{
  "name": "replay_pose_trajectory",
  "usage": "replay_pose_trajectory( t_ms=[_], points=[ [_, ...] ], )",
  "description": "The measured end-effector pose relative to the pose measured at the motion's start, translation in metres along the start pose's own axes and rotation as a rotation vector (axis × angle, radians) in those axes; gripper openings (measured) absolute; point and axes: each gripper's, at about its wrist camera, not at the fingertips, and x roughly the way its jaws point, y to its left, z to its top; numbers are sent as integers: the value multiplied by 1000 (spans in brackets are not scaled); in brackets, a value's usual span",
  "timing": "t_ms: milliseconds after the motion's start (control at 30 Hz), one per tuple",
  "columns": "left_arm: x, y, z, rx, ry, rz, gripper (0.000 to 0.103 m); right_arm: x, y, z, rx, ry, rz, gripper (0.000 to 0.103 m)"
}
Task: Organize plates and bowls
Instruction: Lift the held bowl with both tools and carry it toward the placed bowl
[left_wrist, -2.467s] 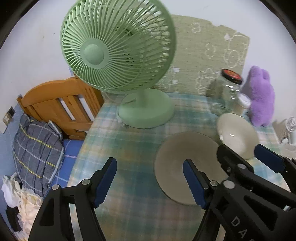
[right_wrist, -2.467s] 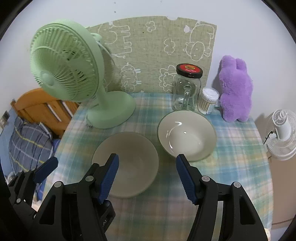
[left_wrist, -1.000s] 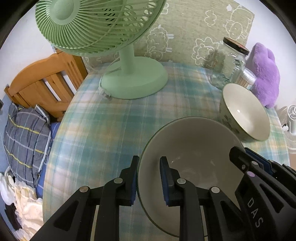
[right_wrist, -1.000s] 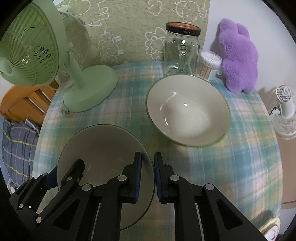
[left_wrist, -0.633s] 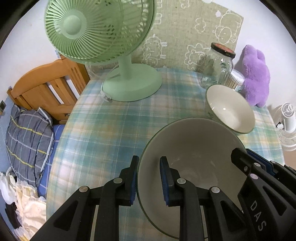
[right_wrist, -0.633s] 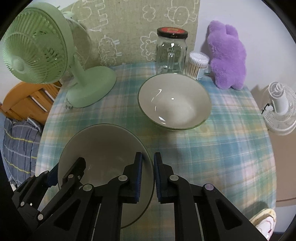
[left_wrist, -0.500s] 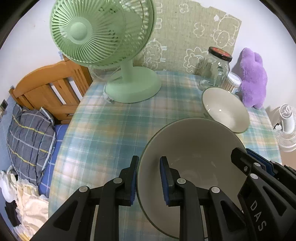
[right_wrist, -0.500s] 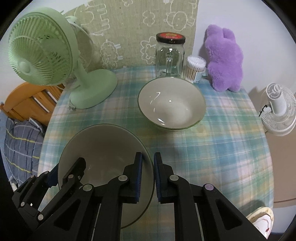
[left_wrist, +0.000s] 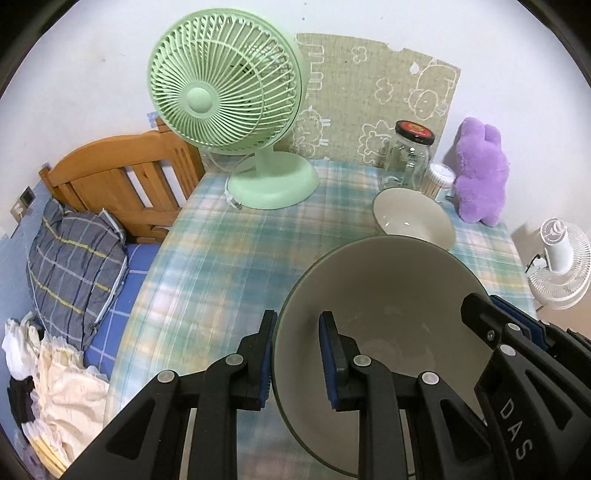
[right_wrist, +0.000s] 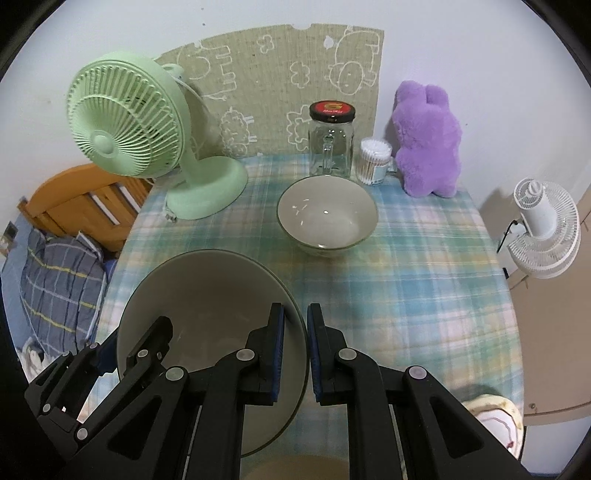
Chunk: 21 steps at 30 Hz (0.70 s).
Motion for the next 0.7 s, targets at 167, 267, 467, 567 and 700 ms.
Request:
replay_pose_trajectory(
  t_ms=[167, 267, 467, 567, 700],
  points=[
    [-24, -11, -14, -2, -23, 4, 19, -24, -11, -13, -10, -23, 5, 16],
    [-37, -18, -24, -2, -37, 3, 19, -38, -19, -22, -14, -40, 9, 16],
    [-57, -33, -44, 5, -56, 6, 19, -60, -36, -43, -14, -63, 9, 16],
    [-62, -37, -55, 0, -53, 7, 19, -66, -44, -54, -19, -64, 11, 16],
    [-64, -43, -73, -5, -36, 15, 19, -70, -51, -71, -32, -54, 14, 16]
  ],
)
